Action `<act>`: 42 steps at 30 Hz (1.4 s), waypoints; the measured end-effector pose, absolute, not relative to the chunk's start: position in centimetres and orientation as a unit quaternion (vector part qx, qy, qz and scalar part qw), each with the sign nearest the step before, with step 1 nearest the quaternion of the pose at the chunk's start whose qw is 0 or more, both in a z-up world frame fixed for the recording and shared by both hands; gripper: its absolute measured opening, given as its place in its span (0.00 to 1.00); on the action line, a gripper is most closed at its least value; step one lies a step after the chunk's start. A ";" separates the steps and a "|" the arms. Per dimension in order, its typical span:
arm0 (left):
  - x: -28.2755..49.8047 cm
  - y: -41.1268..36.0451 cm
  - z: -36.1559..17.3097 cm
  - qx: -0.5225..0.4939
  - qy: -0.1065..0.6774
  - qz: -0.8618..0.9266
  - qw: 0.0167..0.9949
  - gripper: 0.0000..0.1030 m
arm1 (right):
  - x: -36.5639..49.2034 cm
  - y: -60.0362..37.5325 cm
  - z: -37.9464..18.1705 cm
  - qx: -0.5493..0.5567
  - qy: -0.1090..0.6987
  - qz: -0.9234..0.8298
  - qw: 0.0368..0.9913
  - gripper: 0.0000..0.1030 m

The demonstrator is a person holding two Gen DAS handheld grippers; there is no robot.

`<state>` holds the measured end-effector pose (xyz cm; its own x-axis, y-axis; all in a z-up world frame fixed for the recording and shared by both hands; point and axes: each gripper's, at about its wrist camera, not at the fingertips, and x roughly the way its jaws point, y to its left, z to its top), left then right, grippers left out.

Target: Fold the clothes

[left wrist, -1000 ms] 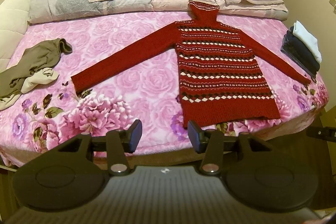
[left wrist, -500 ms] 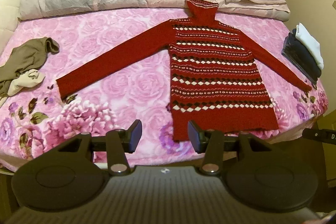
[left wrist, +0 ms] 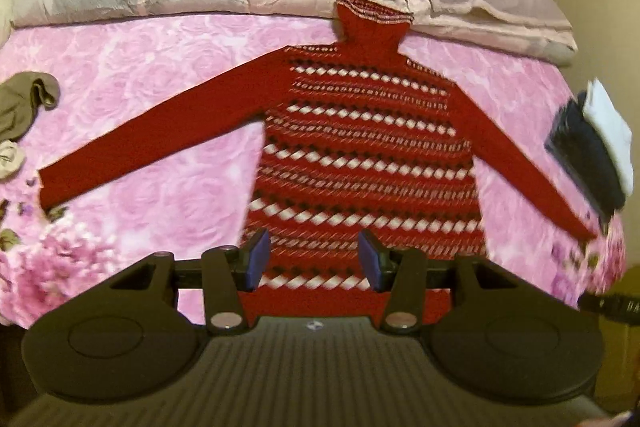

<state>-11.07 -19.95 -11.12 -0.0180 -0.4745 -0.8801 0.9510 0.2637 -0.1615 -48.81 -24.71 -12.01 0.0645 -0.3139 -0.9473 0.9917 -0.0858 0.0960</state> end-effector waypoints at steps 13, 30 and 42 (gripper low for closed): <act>-6.7 -22.9 -18.0 0.167 0.539 -0.384 0.731 0.44 | -50.0 -38.7 -18.3 0.422 0.433 -0.524 0.601 0.89; 13.6 -20.9 -31.3 0.010 0.583 -0.234 0.778 0.47 | -44.7 -39.6 -28.7 0.502 0.388 -0.550 0.543 0.89; 25.0 -17.7 -36.7 -0.152 0.563 -0.144 0.800 0.47 | -38.2 -39.5 -30.9 0.484 0.406 -0.576 0.519 0.89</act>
